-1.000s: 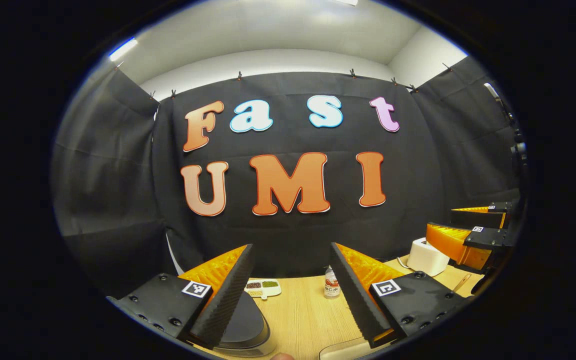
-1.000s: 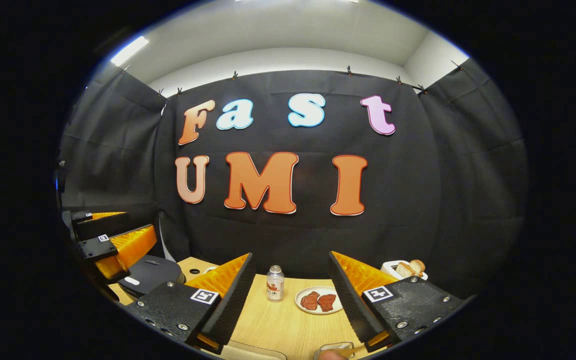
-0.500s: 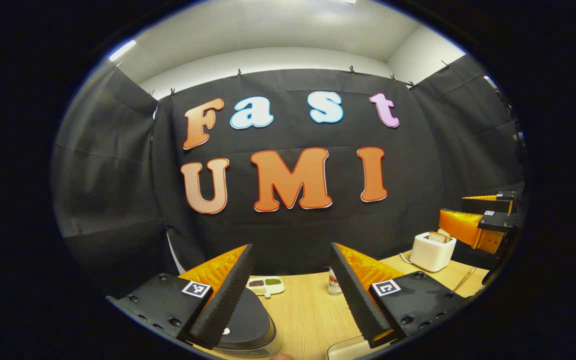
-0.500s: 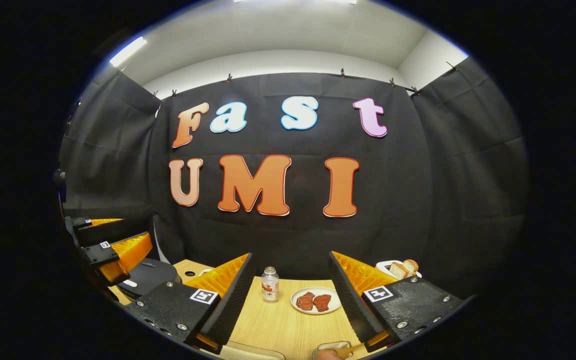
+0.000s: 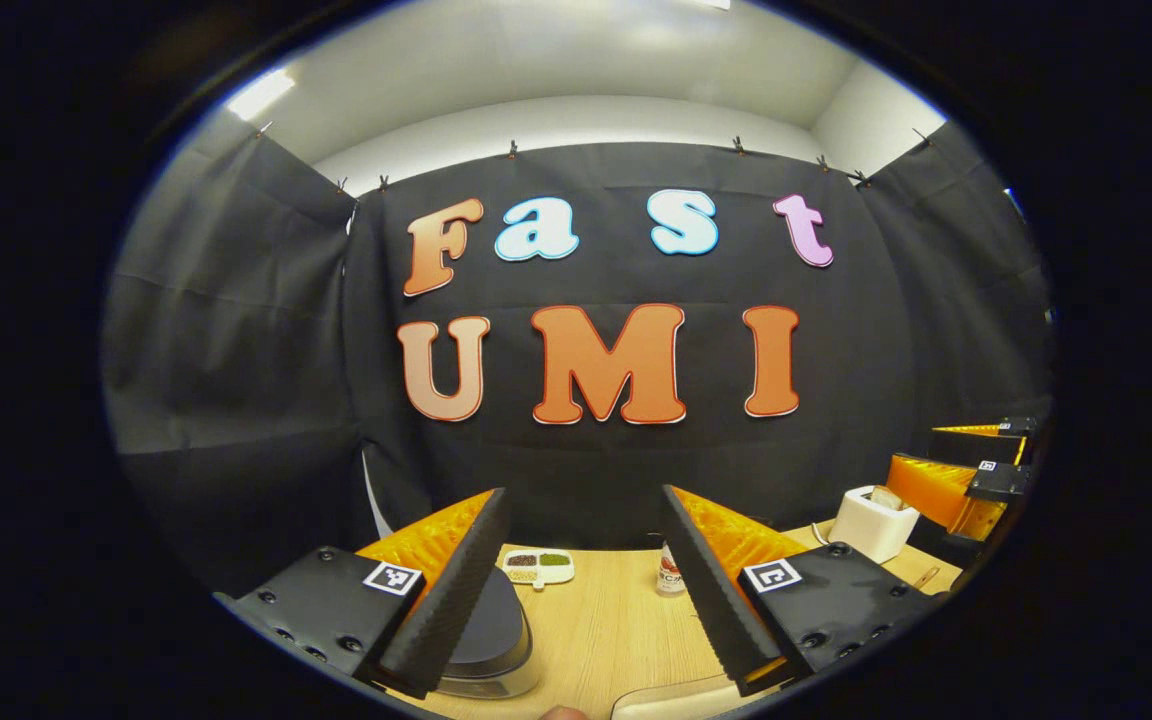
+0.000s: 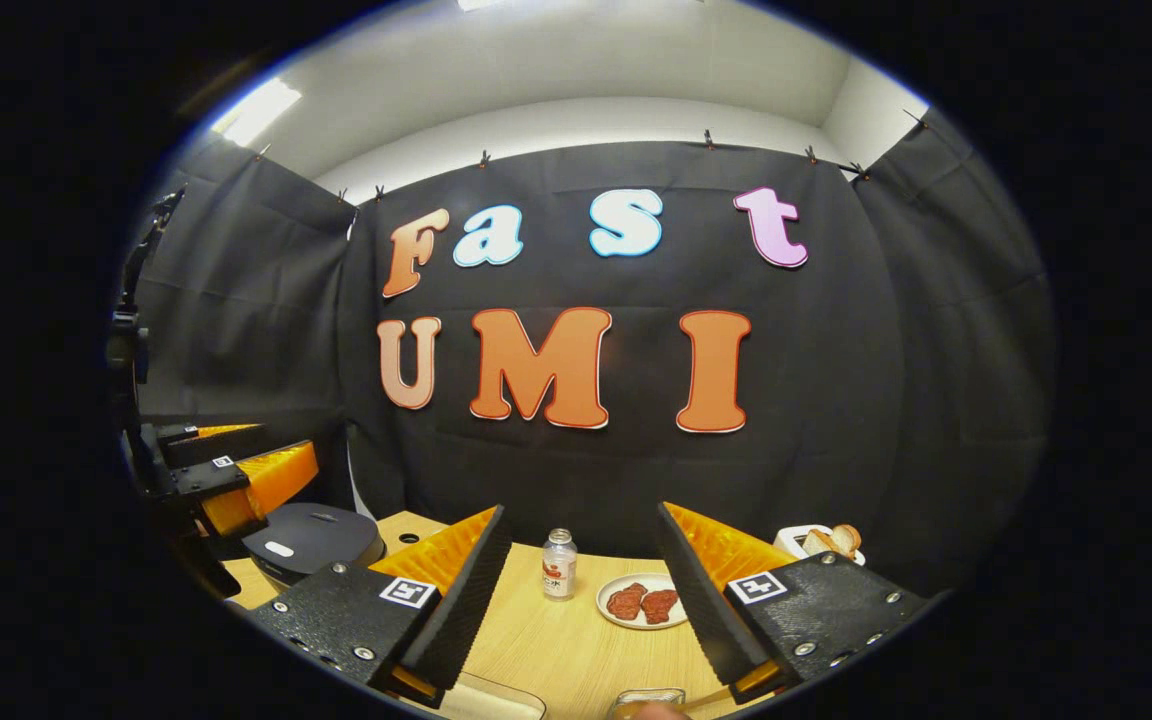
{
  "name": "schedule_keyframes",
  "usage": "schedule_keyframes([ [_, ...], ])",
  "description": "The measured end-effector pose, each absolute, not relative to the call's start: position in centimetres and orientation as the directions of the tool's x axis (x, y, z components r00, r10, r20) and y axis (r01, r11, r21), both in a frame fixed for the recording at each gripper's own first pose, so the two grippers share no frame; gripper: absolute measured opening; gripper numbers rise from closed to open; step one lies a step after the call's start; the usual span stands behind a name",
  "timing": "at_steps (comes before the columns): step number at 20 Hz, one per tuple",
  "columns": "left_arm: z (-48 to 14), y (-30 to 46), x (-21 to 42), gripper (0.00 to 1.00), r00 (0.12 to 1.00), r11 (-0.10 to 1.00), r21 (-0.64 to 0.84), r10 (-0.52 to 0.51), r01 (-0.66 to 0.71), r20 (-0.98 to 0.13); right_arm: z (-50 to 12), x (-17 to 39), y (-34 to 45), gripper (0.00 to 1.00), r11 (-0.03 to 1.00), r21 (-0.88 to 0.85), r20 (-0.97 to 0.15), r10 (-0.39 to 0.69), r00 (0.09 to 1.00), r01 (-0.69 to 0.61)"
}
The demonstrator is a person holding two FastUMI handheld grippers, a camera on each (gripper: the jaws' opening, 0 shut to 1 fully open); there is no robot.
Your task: Close the left gripper, press the button to open the rice cooker; take a wooden spoon from the chopstick holder with the right hand, scoop a spoonful of rice and pour it into the rice cooker, then put the wooden spoon back into the chopstick holder.
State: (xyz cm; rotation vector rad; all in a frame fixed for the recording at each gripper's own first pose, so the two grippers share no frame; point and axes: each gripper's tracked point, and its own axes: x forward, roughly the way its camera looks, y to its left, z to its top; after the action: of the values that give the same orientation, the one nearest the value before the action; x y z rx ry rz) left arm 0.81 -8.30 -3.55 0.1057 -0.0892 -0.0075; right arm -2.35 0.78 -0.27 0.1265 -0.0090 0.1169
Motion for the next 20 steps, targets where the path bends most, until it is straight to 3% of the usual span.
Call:
schedule_keyframes([
  [7,-3.0,-9.7,0.1,0.97,0.996,0.991,0.132,0.012,-0.023,0.088,-0.4,-2.1,0.6,0.91,0.981,0.142,0.032,0.132,0.991,-0.135],
  [12,-2.2,-10.5,0.3,1.0,0.992,0.988,0.157,-0.011,-0.009,0.128,-0.5,-2.0,0.4,0.91,0.984,0.132,0.042,0.119,0.992,-0.123],
  [14,-2.2,-10.8,0.6,0.96,0.991,0.985,0.17,-0.015,-0.008,0.136,-0.9,-2.1,0.4,0.91,0.984,0.124,0.031,0.121,0.992,-0.124],
  [20,-1.4,-12.5,2.8,1.0,0.993,0.985,0.169,-0.051,0.033,0.104,-1.2,-2.4,1.0,0.91,0.982,0.119,0.026,0.144,0.989,-0.146],
])
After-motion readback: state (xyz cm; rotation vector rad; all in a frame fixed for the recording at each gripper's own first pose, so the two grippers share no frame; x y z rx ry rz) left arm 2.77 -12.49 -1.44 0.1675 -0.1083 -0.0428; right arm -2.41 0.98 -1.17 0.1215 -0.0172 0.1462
